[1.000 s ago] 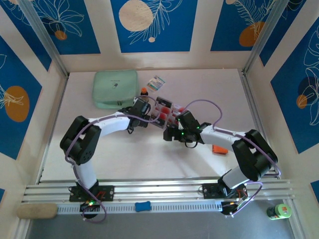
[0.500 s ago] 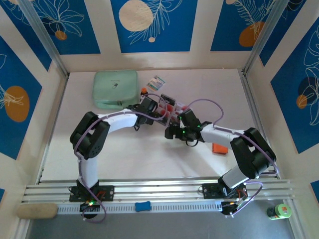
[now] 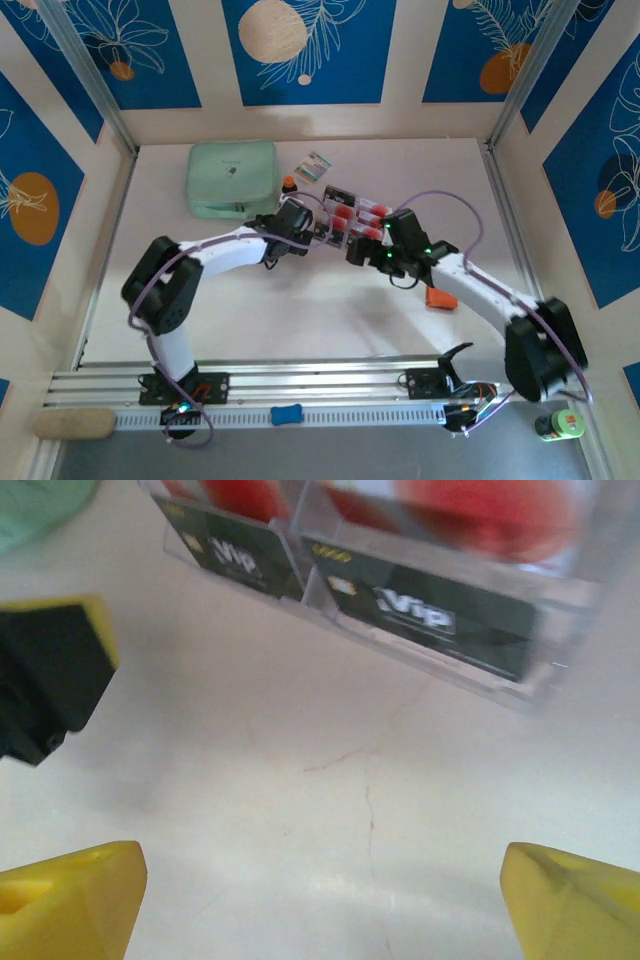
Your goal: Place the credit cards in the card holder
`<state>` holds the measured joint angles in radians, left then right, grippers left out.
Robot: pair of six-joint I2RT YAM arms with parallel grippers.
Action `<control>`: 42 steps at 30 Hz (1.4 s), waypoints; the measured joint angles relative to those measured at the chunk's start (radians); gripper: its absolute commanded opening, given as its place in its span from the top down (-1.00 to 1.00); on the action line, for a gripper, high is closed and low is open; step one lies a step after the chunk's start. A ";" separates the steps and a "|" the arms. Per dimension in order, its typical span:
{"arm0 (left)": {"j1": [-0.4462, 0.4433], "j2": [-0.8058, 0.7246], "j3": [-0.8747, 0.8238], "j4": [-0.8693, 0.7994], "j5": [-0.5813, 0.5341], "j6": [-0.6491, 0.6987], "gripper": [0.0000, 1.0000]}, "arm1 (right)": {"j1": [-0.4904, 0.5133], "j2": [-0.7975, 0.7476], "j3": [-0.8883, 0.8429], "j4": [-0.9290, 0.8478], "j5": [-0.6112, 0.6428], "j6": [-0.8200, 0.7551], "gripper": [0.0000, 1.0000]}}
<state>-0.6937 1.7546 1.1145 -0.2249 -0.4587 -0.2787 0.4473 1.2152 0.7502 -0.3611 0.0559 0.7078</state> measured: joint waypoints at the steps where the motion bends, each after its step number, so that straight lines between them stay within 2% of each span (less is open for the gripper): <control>1: -0.001 -0.031 -0.015 0.001 0.010 -0.009 -1.00 | -0.026 -0.045 -0.005 -0.035 0.005 0.014 -0.84; 5: -0.006 -0.143 -0.072 0.016 0.063 -0.055 -1.00 | -0.156 -0.184 -0.024 -0.185 0.045 0.064 -0.88; 11: -0.024 -0.214 -0.144 0.053 0.153 -0.108 -1.00 | -0.432 -0.327 -0.064 -0.391 0.169 0.163 -0.92; 15: -0.036 -0.220 -0.162 0.074 0.209 -0.124 -1.00 | -0.608 -0.332 -0.105 -0.424 0.193 0.206 -0.93; 19: -0.042 -0.222 -0.175 0.099 0.250 -0.136 -1.00 | -0.712 -0.232 -0.117 -0.400 0.171 0.199 -0.93; 27: -0.047 -0.225 -0.201 0.140 0.299 -0.144 -1.00 | -0.753 0.019 -0.061 -0.296 0.085 0.054 -0.92; 36: -0.049 -0.265 -0.222 0.166 0.314 -0.177 -1.00 | -0.740 0.124 -0.048 -0.221 -0.014 -0.044 -0.90; 42: -0.055 -0.297 -0.237 0.166 0.313 -0.195 -1.00 | -0.656 0.156 -0.047 -0.196 -0.105 -0.100 -0.75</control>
<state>-0.7483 1.4578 0.8776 -0.0589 -0.1459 -0.4740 -0.2089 1.3716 0.7036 -0.5571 -0.0490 0.6075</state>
